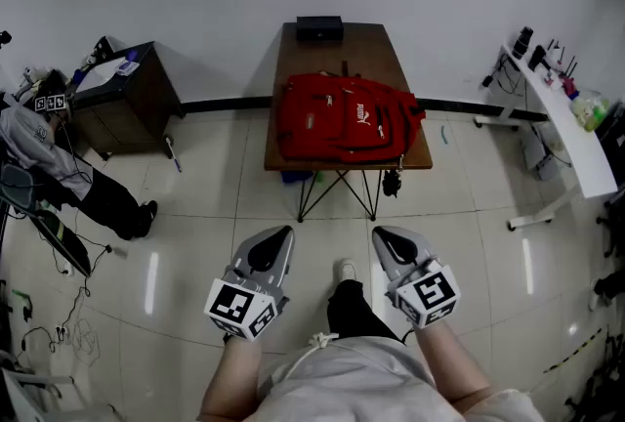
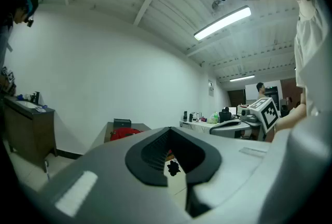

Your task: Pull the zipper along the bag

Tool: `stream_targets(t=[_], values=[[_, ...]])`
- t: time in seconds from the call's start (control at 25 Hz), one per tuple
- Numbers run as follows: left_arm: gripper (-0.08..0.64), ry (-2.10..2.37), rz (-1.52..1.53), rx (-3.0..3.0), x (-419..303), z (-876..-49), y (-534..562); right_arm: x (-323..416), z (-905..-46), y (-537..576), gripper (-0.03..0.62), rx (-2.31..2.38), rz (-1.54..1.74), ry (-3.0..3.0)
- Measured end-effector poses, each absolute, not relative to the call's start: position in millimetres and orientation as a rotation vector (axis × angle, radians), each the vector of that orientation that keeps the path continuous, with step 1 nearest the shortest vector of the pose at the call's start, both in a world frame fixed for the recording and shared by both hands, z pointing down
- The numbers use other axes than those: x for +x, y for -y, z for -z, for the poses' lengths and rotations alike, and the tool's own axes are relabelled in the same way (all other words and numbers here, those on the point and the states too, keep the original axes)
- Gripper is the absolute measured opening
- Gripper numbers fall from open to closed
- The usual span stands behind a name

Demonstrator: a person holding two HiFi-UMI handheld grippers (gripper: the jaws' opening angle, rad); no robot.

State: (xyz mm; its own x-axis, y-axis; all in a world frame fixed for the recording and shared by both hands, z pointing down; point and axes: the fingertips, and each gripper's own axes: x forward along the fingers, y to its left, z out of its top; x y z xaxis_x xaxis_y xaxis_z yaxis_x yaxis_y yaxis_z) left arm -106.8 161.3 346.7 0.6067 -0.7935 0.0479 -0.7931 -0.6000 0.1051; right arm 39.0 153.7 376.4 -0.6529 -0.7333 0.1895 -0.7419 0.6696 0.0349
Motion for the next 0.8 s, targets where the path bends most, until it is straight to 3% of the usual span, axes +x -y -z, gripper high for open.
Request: stream_targets(t=[0.8], values=[[-0.005, 1.377, -0.08, 2.694, -59.1, -376.3, 141.1, 68.6, -393.7, 162.3, 0.006, 1.024, 0.004, 2.739]])
